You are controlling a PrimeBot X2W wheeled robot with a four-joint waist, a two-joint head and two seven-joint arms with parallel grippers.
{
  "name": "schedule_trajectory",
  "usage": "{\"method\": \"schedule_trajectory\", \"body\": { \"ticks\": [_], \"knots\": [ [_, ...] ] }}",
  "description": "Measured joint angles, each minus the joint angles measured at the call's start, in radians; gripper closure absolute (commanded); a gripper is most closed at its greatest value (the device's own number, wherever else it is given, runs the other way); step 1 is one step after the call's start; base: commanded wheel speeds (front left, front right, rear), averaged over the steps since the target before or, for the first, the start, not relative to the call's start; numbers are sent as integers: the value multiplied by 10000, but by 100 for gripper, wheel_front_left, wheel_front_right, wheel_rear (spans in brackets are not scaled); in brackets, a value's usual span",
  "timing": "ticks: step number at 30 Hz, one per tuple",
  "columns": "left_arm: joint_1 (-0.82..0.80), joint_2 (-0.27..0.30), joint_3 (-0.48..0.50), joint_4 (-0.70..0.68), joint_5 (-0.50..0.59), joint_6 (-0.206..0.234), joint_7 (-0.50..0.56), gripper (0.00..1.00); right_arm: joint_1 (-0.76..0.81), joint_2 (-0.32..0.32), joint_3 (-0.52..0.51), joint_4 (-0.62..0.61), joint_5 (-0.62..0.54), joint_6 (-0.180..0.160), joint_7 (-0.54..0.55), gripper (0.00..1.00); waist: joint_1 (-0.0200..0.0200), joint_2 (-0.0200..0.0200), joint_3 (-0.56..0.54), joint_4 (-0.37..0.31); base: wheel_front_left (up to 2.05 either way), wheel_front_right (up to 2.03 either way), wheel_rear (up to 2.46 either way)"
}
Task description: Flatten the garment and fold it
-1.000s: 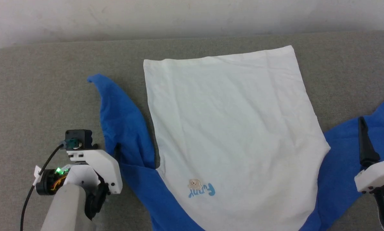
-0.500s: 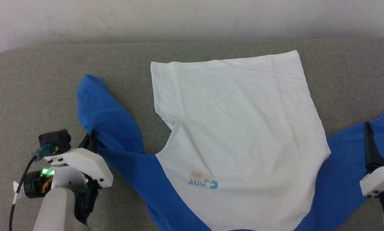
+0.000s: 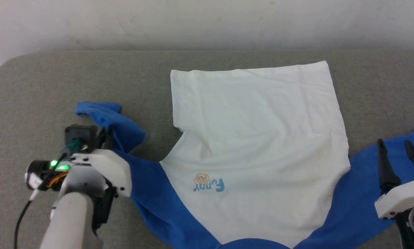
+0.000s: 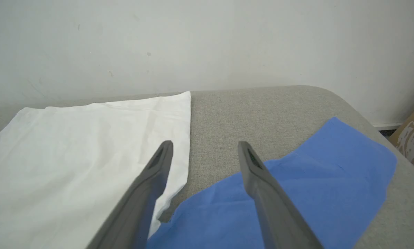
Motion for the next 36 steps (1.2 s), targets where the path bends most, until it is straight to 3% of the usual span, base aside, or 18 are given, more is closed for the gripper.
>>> {"method": "schedule_trajectory", "body": {
  "ticks": [6,10,11,12,13,20,27,31,36],
  "knots": [
    [-1081,-42,-1563,1732,748,-867,780,100,-45,59,222,153,138,0,-12,0,1,0,332,-557,0,0,0],
    [-1348,-150,-2171,3030,876,-1170,955,100,-51,63,259,389,213,0,-21,0,1,0,524,-948,0,0,0],
    [-1441,-151,-2230,3246,892,-1195,857,72,-49,61,245,426,238,0,-21,0,0,0,567,-1029,0,0,0],
    [-1551,-153,-2217,3421,857,-1198,706,55,-49,65,242,441,240,0,-21,0,0,0,607,-1097,0,0,0],
    [-1672,-180,-2190,3572,813,-1198,541,0,-47,65,217,458,240,0,-23,0,1,0,643,-1152,0,0,0],
    [-1798,-464,-2117,3791,550,-1114,-780,0,16,59,63,560,251,0,-8,0,3,0,618,-986,0,0,0],
    [-1056,-378,-1590,2159,-21,-894,-1262,0,78,81,98,531,249,0,81,0,1,0,195,-559,0,0,0],
    [-501,167,-1338,773,-59,-802,-803,0,160,115,82,470,251,0,82,0,0,0,-3,-400,0,0,0],
    [-124,1381,-1151,-263,100,-968,420,0,182,192,104,407,270,0,82,0,1,0,33,-340,0,0,0]
  ]
}}
